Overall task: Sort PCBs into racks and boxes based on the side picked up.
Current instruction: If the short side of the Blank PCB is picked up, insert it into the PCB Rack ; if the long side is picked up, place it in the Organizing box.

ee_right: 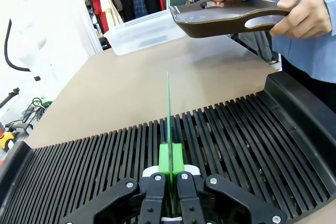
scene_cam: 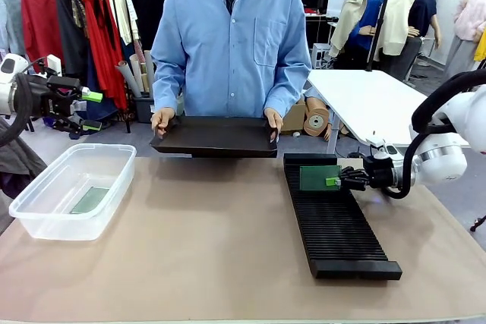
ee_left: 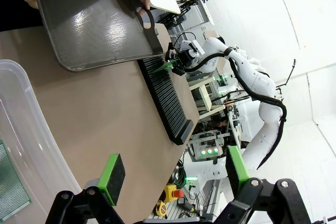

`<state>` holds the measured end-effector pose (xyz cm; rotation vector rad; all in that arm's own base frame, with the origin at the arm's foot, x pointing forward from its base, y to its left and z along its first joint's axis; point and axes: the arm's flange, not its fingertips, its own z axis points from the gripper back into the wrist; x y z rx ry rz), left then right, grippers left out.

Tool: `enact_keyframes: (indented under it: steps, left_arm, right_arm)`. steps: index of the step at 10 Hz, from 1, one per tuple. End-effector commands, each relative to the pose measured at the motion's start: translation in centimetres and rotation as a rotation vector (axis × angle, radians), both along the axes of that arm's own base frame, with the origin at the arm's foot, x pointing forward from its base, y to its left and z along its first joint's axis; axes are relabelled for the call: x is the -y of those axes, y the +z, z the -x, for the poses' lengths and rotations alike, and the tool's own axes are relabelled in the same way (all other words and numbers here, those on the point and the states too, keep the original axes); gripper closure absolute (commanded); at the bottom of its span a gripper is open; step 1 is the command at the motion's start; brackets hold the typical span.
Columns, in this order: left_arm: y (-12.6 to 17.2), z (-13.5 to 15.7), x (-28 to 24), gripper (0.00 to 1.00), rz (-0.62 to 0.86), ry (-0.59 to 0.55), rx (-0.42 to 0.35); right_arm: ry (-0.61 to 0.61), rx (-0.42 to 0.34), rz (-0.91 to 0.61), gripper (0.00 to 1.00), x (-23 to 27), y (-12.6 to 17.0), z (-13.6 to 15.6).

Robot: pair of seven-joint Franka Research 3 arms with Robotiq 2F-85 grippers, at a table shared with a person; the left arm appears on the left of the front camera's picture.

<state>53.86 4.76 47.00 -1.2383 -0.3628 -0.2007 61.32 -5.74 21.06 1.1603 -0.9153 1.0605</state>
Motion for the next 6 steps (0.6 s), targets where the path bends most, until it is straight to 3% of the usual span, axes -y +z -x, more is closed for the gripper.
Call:
enact_keyframes:
  steps: [1, 5, 6]
  left_arm:
    - [0.17, -0.03, -0.05, 0.0, -0.002, 0.003, -0.005]
    - [0.17, -0.03, -0.05, 0.0, -0.002, 0.003, -0.005]
    - [0.17, -0.03, -0.05, 0.0, -0.002, 0.003, -0.005]
  right_arm:
    - [0.088, -0.029, 0.083, 1.0, 0.28, -2.32, 0.9]
    - [0.087, -0.06, 0.103, 1.0, 0.12, -2.9, 1.0]
    - [0.091, -0.067, 0.103, 0.96, 0.11, -3.09, 1.03]
